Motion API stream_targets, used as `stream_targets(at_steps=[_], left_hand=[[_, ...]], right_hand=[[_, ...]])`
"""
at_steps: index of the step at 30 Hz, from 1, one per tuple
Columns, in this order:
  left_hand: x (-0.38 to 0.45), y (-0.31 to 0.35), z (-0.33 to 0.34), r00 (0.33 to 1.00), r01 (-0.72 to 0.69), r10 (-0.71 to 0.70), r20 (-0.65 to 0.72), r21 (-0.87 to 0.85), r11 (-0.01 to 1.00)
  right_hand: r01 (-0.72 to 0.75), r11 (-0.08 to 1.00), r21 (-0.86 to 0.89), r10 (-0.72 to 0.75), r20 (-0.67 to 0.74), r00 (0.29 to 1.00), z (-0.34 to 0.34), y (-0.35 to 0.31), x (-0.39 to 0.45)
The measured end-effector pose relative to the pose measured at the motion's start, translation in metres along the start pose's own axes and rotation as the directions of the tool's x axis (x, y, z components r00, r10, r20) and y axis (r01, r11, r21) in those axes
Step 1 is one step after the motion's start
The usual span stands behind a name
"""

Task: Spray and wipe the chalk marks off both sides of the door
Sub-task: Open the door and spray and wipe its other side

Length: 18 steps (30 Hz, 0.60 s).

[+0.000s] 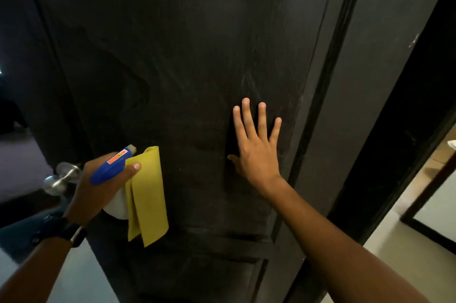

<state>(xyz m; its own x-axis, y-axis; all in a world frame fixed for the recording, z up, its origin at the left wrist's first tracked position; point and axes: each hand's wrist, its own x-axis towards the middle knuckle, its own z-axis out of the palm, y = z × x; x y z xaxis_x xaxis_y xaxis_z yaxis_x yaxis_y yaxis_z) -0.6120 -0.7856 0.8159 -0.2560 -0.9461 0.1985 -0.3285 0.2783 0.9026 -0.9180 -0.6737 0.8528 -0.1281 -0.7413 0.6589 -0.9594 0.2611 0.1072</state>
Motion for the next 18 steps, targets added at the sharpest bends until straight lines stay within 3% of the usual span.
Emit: stream_targets(at_steps=[4,8,12,18], left_hand=[[0.034,0.003,-0.005,0.988,-0.150,0.152,0.024,-0.054,0.987],[0.093,-0.012,-0.004,0.967,-0.220,0.213,0.138,0.037,0.975],[0.128,-0.012,0.006,0.851,-0.487,0.489,0.191,-0.060,0.871],[0.176,-0.016,0.030,0.812,-0.509,0.526,0.251,-0.137,0.850]], right_hand=[[-0.067,0.996,-0.051,0.067,0.006,0.998,0.008,-0.005,0.010],[-0.126,0.986,-0.109,0.128,0.015,0.992,0.016,-0.008,0.024],[-0.190,0.970,-0.154,0.194,0.014,0.981,0.025,-0.009,0.036],[-0.246,0.954,-0.173,0.245,-0.027,0.969,0.039,-0.010,0.042]])
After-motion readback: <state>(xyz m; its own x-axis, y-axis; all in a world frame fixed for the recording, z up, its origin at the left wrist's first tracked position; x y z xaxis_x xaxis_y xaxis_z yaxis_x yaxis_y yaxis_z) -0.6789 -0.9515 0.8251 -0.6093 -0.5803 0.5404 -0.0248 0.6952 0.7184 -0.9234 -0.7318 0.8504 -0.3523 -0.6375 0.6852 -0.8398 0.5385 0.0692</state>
